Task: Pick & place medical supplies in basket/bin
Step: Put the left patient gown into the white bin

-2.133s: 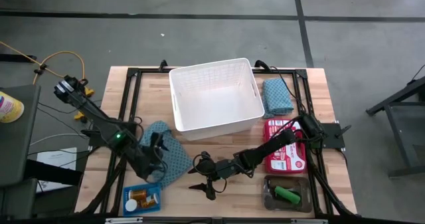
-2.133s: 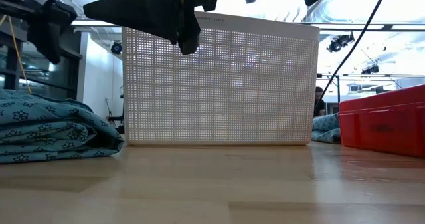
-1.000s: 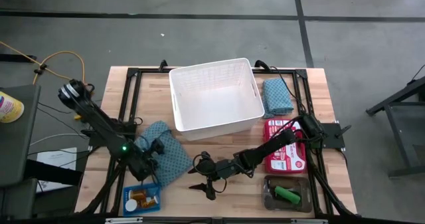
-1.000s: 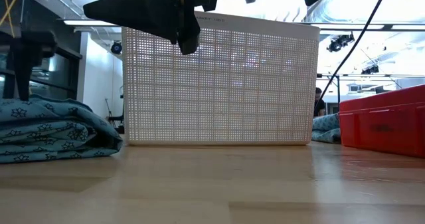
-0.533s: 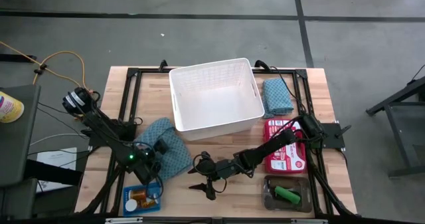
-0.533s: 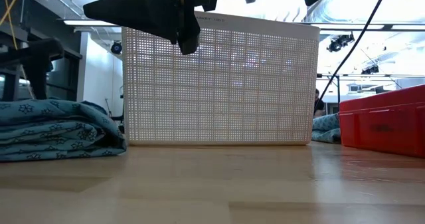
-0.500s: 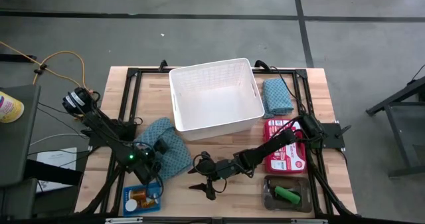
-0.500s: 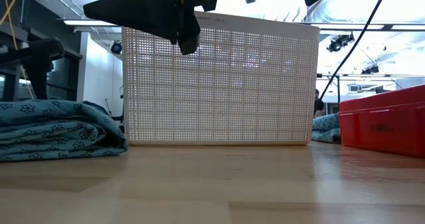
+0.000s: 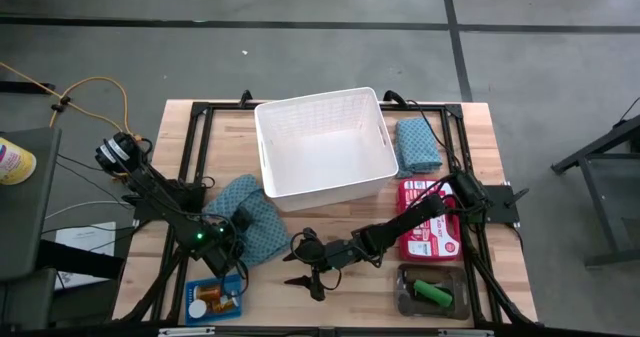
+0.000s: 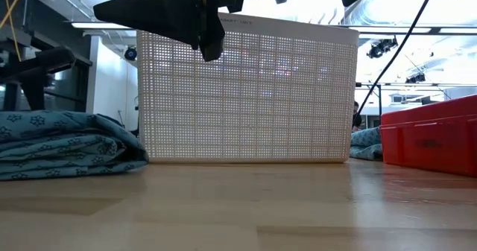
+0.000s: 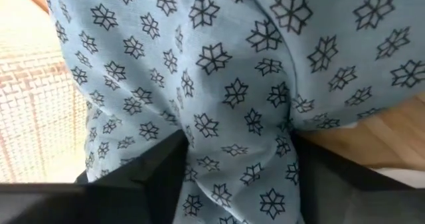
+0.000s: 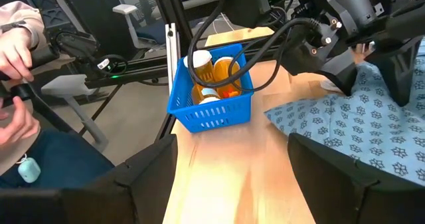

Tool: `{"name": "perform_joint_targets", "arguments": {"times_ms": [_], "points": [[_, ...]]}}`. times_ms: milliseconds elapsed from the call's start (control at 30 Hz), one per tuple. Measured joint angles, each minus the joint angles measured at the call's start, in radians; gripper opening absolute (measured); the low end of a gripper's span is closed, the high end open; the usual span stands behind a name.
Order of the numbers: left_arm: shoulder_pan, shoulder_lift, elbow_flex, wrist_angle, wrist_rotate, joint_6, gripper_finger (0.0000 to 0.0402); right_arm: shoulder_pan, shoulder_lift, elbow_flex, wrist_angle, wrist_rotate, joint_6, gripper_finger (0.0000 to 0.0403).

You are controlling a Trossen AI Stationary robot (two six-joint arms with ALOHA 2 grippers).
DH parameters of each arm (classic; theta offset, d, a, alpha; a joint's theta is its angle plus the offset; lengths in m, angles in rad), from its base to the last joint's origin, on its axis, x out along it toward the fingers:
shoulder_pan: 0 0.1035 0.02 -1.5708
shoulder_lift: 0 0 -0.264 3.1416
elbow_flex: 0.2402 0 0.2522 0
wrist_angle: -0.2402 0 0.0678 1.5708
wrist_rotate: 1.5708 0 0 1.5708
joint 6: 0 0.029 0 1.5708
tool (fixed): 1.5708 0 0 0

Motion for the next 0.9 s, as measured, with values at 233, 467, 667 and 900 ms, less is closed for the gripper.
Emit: {"name": "perform_joint_targets", "arguments": {"times_ms": [233,467,667,900], "points": [[0.000,0.000,0.000,0.011,0.000,-0.033,0.0158,0.000,0.000,0.000,0.000,0.000,0.000,0.0274],[0.000,-0.001,0.000,0.027,-0.001,-0.128,0.0079,0.000,0.000,0.000,0.000,0.000,0.000,0.0274],[0.000,-0.001,0.000,0.033,-0.002,-0.155,0.0038,0.000,0.000,0.000,0.000,0.000,0.000,0.0274],[-0.021,-0.005,0.002,0.035,-0.004,-0.162,0.0034,0.000,0.000,0.000,0.000,0.000,0.000,0.0274]]}}
